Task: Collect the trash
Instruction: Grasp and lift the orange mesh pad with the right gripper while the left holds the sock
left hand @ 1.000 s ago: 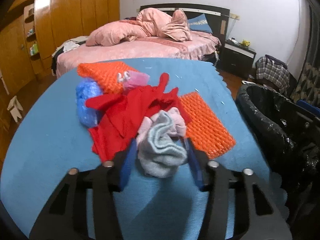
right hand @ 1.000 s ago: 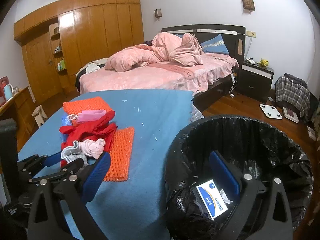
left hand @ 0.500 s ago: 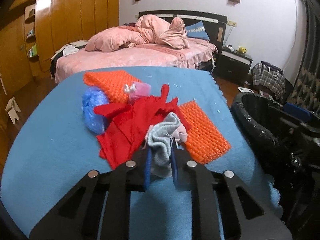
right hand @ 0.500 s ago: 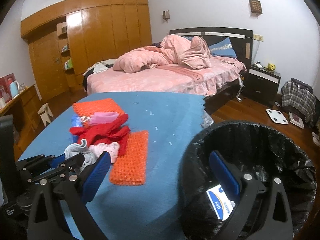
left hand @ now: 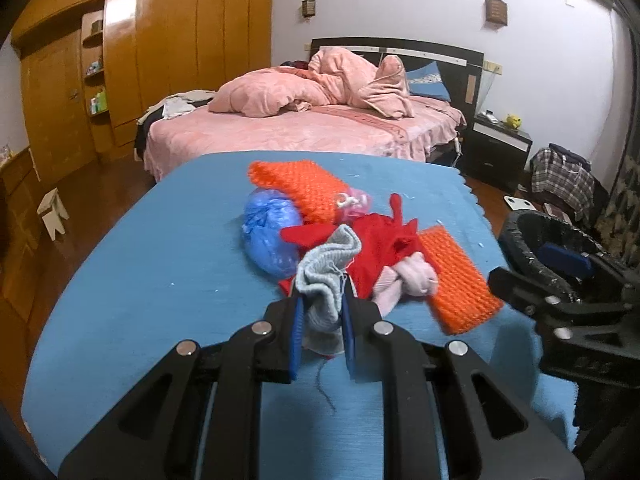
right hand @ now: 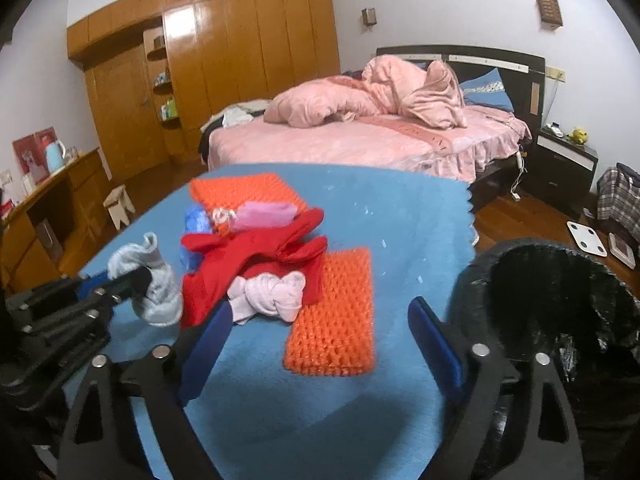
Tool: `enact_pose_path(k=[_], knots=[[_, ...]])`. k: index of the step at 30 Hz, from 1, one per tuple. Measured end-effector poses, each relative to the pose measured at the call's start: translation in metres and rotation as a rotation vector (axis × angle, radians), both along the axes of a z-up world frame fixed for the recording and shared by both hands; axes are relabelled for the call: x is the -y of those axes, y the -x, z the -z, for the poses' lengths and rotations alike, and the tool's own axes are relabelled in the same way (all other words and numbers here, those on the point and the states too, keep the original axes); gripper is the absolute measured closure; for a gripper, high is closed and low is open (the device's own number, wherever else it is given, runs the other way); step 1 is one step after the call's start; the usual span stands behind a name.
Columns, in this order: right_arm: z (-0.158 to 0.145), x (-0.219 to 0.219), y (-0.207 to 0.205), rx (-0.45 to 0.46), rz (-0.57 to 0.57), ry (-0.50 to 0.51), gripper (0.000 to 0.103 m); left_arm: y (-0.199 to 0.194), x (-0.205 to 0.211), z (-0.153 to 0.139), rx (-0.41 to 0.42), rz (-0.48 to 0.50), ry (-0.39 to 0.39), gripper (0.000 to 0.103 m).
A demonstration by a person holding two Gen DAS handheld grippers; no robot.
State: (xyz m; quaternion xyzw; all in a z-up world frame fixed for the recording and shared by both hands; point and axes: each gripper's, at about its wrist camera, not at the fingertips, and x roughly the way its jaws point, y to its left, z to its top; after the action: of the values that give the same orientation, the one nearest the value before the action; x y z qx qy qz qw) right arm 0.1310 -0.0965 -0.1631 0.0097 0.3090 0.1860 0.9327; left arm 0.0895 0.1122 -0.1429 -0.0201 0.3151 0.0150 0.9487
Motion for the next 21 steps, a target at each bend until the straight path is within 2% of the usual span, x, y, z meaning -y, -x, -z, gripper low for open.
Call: enact_pose_path(k=[6,14,15,16,18,21], knots=[[0.024,-0.008,-0.020,-0.075,0.014,0.039,0.030,-0.001,-0.006,0.010,-0.020,-0.007,0.006,0.087],[0.039,-0.007,-0.033,-0.154,0.004,0.050,0.042,-0.005,-0.005,0.014,-0.034,-0.005,0.011,0.087],[0.041,-0.007,-0.034,-0.166,0.004,0.052,0.046,-0.006,-0.005,0.014,-0.036,-0.004,0.011,0.087],[0.044,-0.007,-0.036,-0.191,-0.003,0.054,0.055,-0.006,-0.005,0.014,-0.036,-0.002,0.011,0.087],[0.046,-0.006,-0.039,-0.208,-0.008,0.048,0.061,-0.006,-0.005,0.014,-0.036,0.000,0.010,0.087],[0.042,-0.004,-0.036,-0.198,-0.021,0.031,0.081,-0.006,-0.004,0.012,-0.032,0.004,0.009,0.087]])
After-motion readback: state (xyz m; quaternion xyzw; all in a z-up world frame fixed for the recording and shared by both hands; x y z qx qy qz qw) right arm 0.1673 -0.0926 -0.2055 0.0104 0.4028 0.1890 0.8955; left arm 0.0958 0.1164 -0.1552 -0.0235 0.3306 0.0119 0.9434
